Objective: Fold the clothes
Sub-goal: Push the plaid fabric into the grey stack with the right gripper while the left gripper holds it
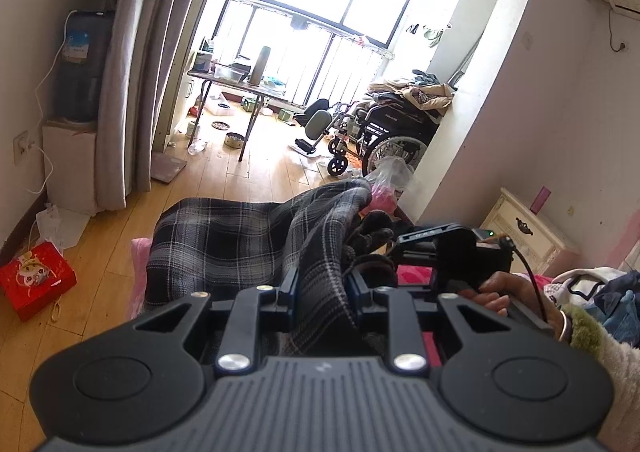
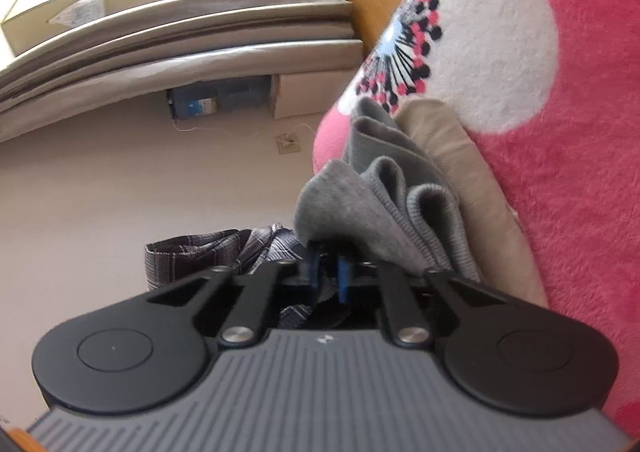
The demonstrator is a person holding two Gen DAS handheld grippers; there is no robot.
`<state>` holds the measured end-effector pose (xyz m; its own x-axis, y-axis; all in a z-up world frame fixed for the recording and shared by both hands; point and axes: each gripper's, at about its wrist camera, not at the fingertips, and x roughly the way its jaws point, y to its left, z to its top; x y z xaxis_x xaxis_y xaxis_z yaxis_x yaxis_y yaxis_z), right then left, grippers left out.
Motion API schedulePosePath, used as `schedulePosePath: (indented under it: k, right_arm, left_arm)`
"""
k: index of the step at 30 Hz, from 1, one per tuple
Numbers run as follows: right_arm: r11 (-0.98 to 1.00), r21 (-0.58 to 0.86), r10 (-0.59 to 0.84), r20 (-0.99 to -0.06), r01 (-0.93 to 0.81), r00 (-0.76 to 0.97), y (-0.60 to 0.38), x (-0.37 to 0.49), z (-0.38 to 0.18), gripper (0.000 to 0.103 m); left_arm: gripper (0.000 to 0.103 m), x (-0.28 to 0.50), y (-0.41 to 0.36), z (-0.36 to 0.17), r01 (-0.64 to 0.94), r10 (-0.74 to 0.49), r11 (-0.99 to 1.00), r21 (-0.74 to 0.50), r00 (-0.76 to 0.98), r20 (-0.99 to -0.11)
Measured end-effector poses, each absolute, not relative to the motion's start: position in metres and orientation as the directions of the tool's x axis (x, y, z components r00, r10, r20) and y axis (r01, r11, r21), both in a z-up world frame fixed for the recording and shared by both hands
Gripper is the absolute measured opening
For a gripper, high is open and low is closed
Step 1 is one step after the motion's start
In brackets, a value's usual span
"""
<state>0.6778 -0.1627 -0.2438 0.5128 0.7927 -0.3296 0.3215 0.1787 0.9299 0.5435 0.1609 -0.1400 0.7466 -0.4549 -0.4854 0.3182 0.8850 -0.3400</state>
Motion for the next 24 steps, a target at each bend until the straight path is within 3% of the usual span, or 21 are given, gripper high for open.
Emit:
schedulePosePath:
  k: [5, 13, 17, 19, 20, 24]
  right_arm:
    - [0.259, 0.959, 0.777, -0.28, 0.119, 0.563, -0.163, 0.695, -0.207, 0.003]
    - [0.443, 0.896, 0.71, -0.334, -0.024, 0.62, -0.172, 0.724, -0.193, 0.004]
    - [0.41, 0.912, 0.655, -0.305, 0.015, 0.692, -0.195, 0.723, -0.208, 0.013]
    - [0.347, 0.937, 0.633, -0.259, 0.032, 0.73, -0.213, 0.713, -0.215, 0.025]
    - [0.324, 0.946, 0.63, -0.24, 0.031, 0.739, -0.22, 0.705, -0.216, 0.025]
    - [0.269, 0.963, 0.716, -0.201, 0.003, 0.669, -0.224, 0.665, -0.213, 0.032]
  left_arm:
    - [0.025, 0.549, 0.15, -0.141, 0.331, -0.459, 0.885, -0.328, 0.741, -0.491]
    - [0.025, 0.563, 0.116, -0.147, 0.382, -0.482, 0.876, -0.294, 0.707, -0.518]
    - [0.024, 0.567, 0.112, -0.15, 0.38, -0.484, 0.875, -0.3, 0.703, -0.52]
    - [0.022, 0.568, 0.114, -0.15, 0.371, -0.484, 0.874, -0.313, 0.707, -0.516]
    - [0.022, 0.57, 0.117, -0.149, 0.364, -0.484, 0.874, -0.322, 0.709, -0.513]
    - [0.022, 0.572, 0.125, -0.151, 0.35, -0.489, 0.869, -0.349, 0.711, -0.505]
